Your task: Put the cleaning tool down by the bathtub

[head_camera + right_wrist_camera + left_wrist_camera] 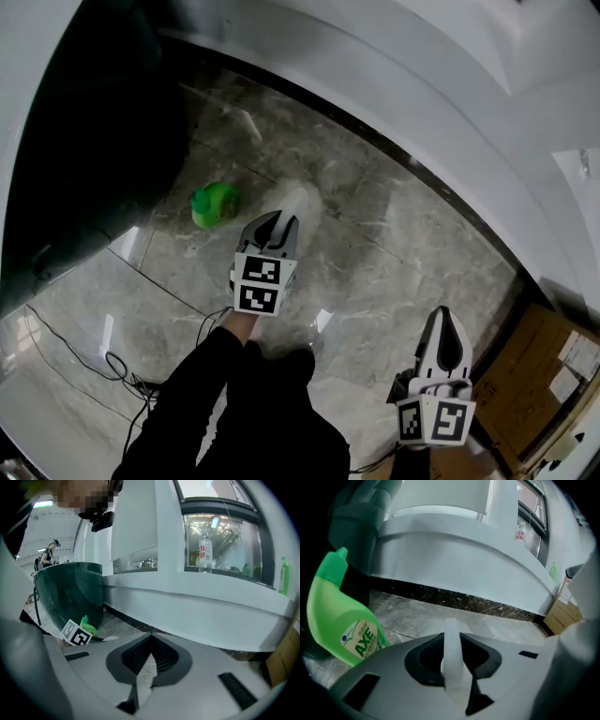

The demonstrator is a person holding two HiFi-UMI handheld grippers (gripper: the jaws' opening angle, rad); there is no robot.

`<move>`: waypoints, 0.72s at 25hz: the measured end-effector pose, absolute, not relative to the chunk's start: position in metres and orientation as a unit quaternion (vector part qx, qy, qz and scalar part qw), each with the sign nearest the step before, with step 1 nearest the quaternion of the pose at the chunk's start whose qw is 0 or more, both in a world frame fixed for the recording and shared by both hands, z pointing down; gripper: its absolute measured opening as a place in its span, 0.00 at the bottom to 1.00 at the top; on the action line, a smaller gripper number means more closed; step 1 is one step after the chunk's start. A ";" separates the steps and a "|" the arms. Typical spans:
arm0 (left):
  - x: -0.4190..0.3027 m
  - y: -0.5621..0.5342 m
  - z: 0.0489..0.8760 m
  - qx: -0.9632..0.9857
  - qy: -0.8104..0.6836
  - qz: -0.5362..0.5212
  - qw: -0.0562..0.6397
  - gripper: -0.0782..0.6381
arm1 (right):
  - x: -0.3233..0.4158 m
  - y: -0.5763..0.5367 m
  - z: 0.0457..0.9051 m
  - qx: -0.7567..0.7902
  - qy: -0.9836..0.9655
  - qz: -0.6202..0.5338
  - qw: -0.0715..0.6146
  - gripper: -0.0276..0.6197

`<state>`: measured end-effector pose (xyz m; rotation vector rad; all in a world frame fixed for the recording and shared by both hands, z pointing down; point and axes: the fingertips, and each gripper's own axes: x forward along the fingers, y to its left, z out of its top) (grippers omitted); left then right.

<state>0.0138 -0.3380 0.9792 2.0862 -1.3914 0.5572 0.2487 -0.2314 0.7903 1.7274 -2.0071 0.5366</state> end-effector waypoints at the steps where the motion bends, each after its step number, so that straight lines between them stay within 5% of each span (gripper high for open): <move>1: 0.014 -0.339 0.984 0.778 -0.520 0.208 0.283 0.25 | 0.249 -0.232 0.794 0.624 -0.725 0.193 0.218 0.04; 18: 0.028 -0.346 1.021 0.789 -0.515 0.210 0.261 0.25 | 0.254 -0.240 0.828 0.626 -0.725 0.180 0.223 0.04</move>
